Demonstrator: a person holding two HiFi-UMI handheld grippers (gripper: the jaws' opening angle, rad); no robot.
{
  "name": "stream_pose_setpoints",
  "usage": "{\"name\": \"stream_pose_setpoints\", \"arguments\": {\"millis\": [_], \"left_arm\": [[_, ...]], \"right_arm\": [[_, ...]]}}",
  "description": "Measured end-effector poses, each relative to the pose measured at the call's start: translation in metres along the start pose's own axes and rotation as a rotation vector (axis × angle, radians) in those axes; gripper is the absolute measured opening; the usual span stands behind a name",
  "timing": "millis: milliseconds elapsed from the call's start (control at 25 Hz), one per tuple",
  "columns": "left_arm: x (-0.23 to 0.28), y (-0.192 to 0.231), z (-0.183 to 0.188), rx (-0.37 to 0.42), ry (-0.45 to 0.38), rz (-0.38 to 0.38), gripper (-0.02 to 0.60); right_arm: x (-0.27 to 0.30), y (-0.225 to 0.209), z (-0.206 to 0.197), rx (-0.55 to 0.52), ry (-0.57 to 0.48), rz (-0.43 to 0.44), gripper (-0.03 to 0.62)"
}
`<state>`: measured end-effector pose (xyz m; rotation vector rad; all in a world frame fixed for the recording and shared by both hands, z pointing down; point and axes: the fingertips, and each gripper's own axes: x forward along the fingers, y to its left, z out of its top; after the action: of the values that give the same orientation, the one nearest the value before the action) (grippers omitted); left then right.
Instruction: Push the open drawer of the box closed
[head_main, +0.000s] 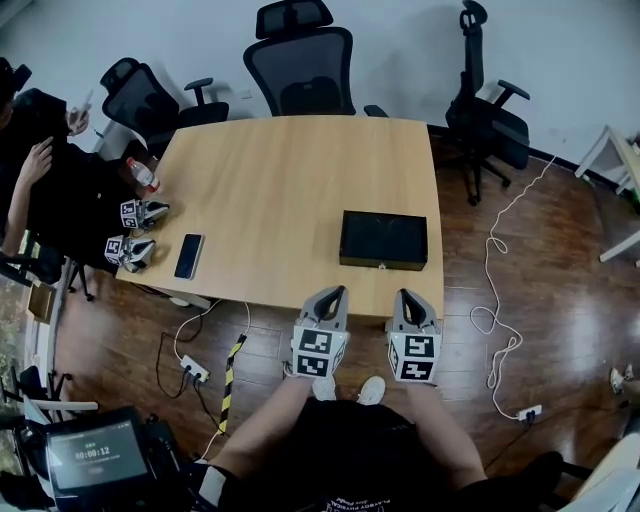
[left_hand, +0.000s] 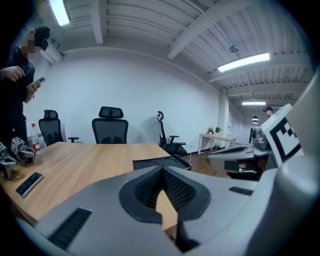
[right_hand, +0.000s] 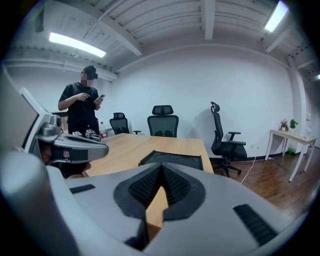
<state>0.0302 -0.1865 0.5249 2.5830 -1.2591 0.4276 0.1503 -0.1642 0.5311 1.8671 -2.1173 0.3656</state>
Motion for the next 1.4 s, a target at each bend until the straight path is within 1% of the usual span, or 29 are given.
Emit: {"name": "stream_pose_setpoints", "arguments": {"millis": [160,320,400,520,640,720,840,1000,1120,1280,1400], "left_arm": [[-0.008,-0.005,0.005,-0.005,-0.012,-0.012,-0.002],[-0.02,0.002,0.0,0.006,-0.016,-0.031,-0.002],[-0.022,0.006,-0.008,-0.001,-0.012,-0.039,-0.002],[-0.022,0.01,-0.023,-0.013,-0.001,-0.059,-0.002],[-0.024,0.006,-0.035,-0.017,0.015,-0.08,-0.002],[-0.026,0.005,-0.038,-0.023,0.02,-0.092,-0.002],[-0.029,0.003,-0.036,-0.022,0.009,-0.097,-0.002],[-0.053,-0.035,-0.025,-0.023,-0.023,-0.041,-0.002],[-0.074,-0.061,-0.032,-0.032,-0.023,-0.005,-0.002],[-0.091,-0.102,-0.044,-0.012,-0.015,-0.005,-0.002],[-0.113,-0.113,-0.054,-0.012,-0.016,0.011,-0.002]], "right_arm": [[-0.012,0.009,0.009,-0.021,-0.03,0.012,0.005],[-0.01,0.027,-0.001,-0.032,-0.024,0.009,0.005],[-0.008,0.036,-0.006,-0.031,-0.022,-0.001,0.005],[-0.01,0.042,-0.012,-0.009,-0.019,-0.034,0.005],[-0.017,0.048,-0.015,-0.009,-0.021,-0.052,0.005],[-0.018,0.05,-0.018,0.005,-0.021,-0.06,0.005],[-0.021,0.05,-0.016,0.055,-0.038,-0.058,0.005],[-0.065,0.031,-0.013,0.053,-0.078,-0.037,0.005],[-0.094,0.022,-0.019,0.076,-0.095,-0.006,0.005],[-0.134,0.002,-0.032,0.07,-0.107,0.021,0.005],[-0.155,0.007,-0.051,0.063,-0.09,0.026,0.005]]}}
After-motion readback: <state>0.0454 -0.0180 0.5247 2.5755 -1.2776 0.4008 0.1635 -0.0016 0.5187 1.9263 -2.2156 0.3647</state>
